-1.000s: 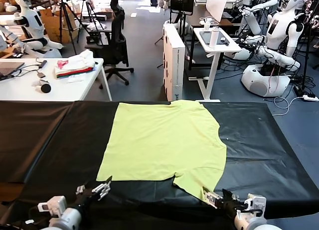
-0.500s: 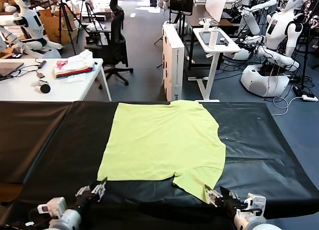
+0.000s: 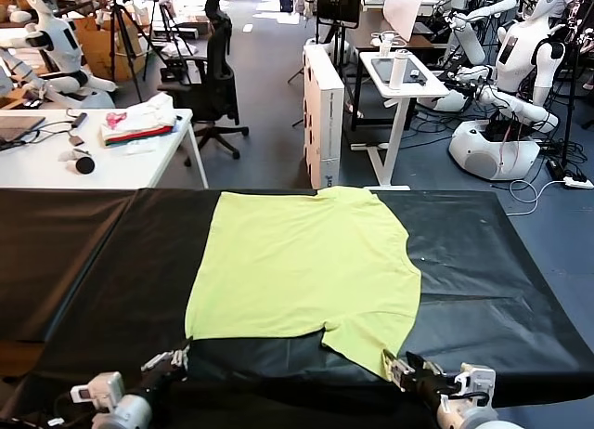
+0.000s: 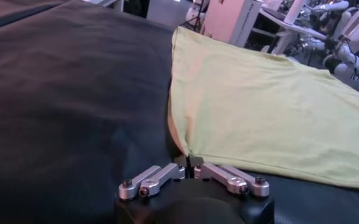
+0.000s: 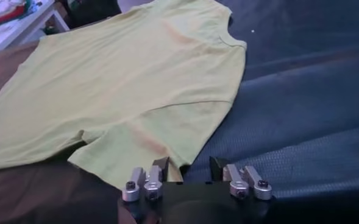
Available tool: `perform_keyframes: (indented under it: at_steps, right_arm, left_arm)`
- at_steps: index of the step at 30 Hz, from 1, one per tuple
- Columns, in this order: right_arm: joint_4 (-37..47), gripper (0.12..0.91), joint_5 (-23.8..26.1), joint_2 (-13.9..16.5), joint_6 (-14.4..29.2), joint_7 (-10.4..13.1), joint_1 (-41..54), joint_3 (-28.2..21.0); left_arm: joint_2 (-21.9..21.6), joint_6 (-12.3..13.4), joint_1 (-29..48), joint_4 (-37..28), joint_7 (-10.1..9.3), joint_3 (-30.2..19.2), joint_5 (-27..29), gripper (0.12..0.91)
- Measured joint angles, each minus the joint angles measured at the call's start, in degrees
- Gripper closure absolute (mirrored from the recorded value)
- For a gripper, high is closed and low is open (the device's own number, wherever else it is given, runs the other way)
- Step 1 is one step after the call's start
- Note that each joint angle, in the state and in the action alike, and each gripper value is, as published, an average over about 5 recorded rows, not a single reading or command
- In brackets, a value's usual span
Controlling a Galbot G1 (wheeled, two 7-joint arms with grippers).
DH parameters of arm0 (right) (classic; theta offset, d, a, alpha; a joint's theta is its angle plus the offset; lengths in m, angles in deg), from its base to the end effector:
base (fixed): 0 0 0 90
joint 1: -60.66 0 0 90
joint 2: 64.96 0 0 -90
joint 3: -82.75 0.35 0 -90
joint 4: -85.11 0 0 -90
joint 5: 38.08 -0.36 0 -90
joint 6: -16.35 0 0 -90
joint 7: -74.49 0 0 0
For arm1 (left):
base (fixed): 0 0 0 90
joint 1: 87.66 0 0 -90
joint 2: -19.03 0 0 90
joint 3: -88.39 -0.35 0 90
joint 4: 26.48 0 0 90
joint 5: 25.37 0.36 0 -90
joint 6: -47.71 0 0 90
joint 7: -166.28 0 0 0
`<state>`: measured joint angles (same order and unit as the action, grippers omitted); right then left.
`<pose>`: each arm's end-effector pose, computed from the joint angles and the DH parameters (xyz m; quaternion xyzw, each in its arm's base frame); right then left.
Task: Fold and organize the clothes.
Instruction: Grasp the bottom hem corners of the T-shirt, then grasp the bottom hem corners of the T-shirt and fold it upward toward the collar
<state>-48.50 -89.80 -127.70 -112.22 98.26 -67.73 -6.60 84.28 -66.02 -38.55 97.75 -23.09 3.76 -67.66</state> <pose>0.1490 -0.0492 -0.2317 0.0440 -0.9199 -0.1205 0.3706 0.1440 0.0870 -0.2864 -0.0265 -0.9487 0.1260 0.2887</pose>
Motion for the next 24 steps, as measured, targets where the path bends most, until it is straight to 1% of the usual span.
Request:
perform_keyframes:
  at_steps: [6, 11, 17, 21, 24]
  right_arm:
    - [-1.4, 0.887, 0.1, 0.9, 0.5, 0.0, -1.3, 1.3]
    - [-3.5, 0.887, 0.7, 1.8, 1.6, 0.1, -3.8, 3.2]
    - [-6.9, 0.887, 1.8, 1.3, 2.3, 1.6, -9.7, 4.8]
    - [-8.9, 0.887, 1.9, 1.1, 2.1, 2.7, -13.8, 5.3]
    - [-9.7, 0.887, 1.9, 1.1, 2.0, 3.1, -15.6, 5.3]
  left_arm:
    - [0.0, 0.1, -0.3, -0.1, 0.07, 0.0, 0.1, 0.884]
    - [-0.1, 0.0, -0.9, 0.4, 0.02, 0.2, 0.2, 0.883]
    - [-1.0, -0.4, -3.3, 2.4, -0.35, 1.5, 0.1, 0.883]
    - [-1.3, -0.1, -5.9, 4.4, -0.48, 2.9, -0.1, 0.883]
    - [-1.5, 0.4, -8.4, 6.3, -0.5, 4.3, -0.3, 0.883]
